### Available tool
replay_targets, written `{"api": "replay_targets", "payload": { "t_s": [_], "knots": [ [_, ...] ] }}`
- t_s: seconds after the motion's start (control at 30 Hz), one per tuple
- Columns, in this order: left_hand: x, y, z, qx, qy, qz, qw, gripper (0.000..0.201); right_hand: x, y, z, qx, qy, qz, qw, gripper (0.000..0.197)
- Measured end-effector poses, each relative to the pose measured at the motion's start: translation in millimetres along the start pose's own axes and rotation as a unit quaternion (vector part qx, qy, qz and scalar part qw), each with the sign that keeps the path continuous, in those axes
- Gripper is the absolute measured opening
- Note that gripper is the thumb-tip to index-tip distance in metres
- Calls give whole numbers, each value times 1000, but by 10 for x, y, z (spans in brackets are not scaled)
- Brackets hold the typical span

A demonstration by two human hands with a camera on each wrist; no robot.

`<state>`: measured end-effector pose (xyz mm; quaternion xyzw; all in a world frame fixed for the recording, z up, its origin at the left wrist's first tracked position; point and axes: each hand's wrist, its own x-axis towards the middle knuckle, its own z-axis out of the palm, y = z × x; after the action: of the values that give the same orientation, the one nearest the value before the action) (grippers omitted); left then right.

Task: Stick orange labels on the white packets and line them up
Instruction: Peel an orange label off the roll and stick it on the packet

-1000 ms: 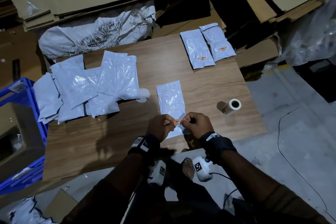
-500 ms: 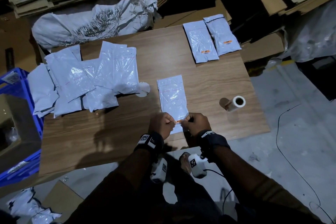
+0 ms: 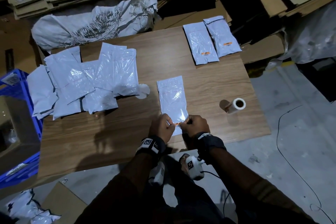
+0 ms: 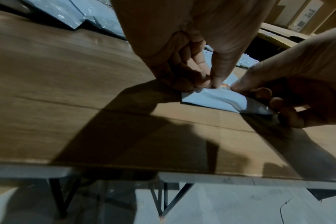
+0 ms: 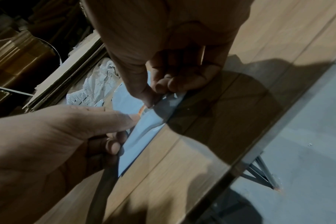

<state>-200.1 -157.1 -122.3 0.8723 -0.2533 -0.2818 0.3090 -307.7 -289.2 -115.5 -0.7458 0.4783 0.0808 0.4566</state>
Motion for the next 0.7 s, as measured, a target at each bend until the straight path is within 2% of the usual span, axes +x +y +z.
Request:
{"api": "replay_targets", "payload": {
  "t_s": [0.27, 0.4, 0.5, 0.6, 0.7],
  "knots": [
    [38, -52, -103, -12, 11, -81, 997, 50, -5, 14, -72, -40, -4, -17, 999, 31],
    [31, -113, -117, -50, 5, -92, 994, 53, 6, 44, -116, -35, -12, -19, 999, 32],
    [20, -119, -124, -74, 12, -90, 993, 56, 4, 32, -131, -25, -7, -23, 999, 40],
    [0, -116, -115, -72, 12, -94, 993, 60, -3, 29, -120, -39, -9, -28, 999, 49],
    [-17, -109, -105, -56, 23, -87, 994, 61, -16, 22, -90, -64, -2, -25, 998, 48]
  ]
}}
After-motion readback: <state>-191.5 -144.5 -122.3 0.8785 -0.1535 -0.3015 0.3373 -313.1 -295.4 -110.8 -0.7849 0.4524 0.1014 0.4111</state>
